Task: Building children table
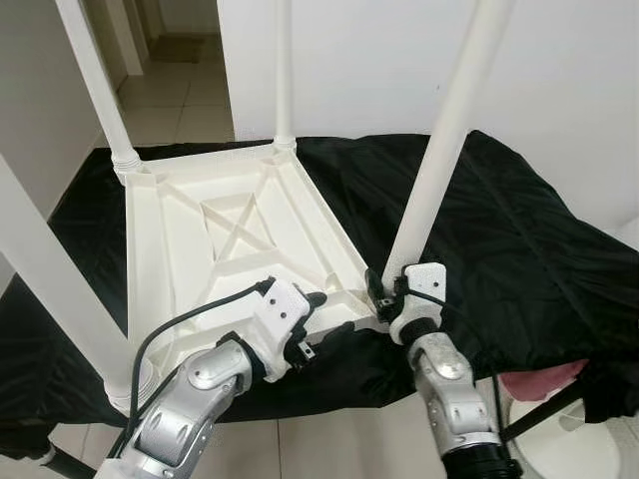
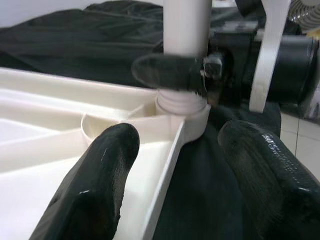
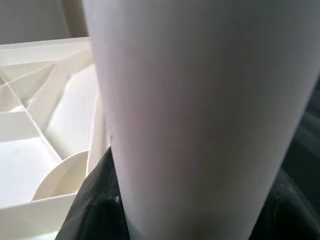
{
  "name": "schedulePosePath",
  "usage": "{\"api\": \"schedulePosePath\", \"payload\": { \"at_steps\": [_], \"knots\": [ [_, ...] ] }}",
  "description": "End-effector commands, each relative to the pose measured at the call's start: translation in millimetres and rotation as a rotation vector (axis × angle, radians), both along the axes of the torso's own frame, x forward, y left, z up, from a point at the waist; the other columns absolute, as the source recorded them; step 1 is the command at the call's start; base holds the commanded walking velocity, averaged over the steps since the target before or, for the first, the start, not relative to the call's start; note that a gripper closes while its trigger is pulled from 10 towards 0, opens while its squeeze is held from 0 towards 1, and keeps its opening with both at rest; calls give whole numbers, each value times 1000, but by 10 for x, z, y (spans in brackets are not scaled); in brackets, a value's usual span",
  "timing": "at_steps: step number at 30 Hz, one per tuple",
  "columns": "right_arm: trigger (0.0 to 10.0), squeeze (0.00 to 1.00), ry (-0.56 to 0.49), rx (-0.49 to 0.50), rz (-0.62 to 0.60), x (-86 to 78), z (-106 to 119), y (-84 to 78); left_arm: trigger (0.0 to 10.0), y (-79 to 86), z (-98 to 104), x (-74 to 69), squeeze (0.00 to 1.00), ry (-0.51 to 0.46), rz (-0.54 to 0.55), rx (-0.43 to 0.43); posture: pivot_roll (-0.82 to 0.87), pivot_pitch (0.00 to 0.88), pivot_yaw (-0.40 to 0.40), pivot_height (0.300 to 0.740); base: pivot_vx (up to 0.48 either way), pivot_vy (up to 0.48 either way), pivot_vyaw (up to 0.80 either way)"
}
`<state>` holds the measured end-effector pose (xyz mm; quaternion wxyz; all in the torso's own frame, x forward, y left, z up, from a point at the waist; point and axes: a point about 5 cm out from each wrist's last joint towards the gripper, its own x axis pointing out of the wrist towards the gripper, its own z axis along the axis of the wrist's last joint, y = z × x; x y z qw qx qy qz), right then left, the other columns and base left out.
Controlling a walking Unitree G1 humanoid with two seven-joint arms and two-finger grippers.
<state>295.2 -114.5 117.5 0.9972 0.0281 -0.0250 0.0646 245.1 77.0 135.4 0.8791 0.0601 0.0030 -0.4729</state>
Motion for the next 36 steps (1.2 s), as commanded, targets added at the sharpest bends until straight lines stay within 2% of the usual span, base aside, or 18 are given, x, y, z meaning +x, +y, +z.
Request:
{"api": "schedulePosePath", "payload": {
  "at_steps": [1, 2, 3, 9, 10, 11, 12, 15, 21, 25, 28, 33, 36],
  "knots": [
    [10000, 0, 62, 52, 4, -23, -86, 94, 10000, 35, 6, -3, 0, -8, 23, 8, 0, 0, 1, 740, 0, 0, 0],
    [10000, 388, 55, 47, 18, -25, -74, 111, 10000, 35, 4, -8, 0, -7, 23, 8, 1, 0, 1, 740, 0, 0, 0],
    [10000, 1000, 45, 53, 42, -28, -50, 115, 10000, 36, 9, -4, 0, -8, 26, 8, 5, 0, -2, 740, 0, 0, 0],
    [10000, 1000, -14, 27, 122, -41, 48, 14, 10000, 30, 41, -9, 0, -11, 24, 4, 7, 0, -4, 740, 0, 0, 0],
    [10000, 243, -14, 32, 146, -45, 66, -30, 10000, 25, 51, -20, 0, -8, 19, -1, 5, 0, -4, 740, 0, 0, 0],
    [10000, 243, -14, 29, 179, -53, 81, -78, 10000, 23, 57, -34, 0, -5, 15, -6, 5, 0, -4, 740, 0, 0, 0],
    [10000, 0, -23, 13, 220, -60, 97, -125, 10000, 21, 61, -46, 0, -4, 12, -7, 4, 5, -4, 740, 0, 0, 0],
    [10000, 0, -39, -47, 330, -78, 132, -213, 10000, 11, 77, -69, 0, -6, 5, -6, 5, 12, -3, 740, 0, 0, 0],
    [10000, 0, -48, -103, 417, -70, 161, -327, 10000, 3, 119, -76, 0, -10, -2, -19, 1, 20, -6, 740, 0, 0, 0],
    [10000, 0, -3, -169, 595, -14, 130, -536, 10000, 25, 74, -73, 0, 13, 13, -17, -8, 8, 3, 740, 0, 0, 0],
    [10000, 0, 19, -203, 650, 29, 100, -596, 10000, 32, 68, -88, 0, 17, 14, -14, -8, 0, 7, 740, 0, 0, 0],
    [10000, 0, 40, -252, 683, 84, 65, -613, 10000, 42, 65, -80, 0, 18, 16, -7, -7, 2, 4, 740, 0, 0, 0],
    [10000, 0, 47, -325, 728, 198, 61, -580, 10000, 45, 93, -21, 0, 18, 25, -9, -1, 0, 1, 740, 0, 0, 0]
  ]
}}
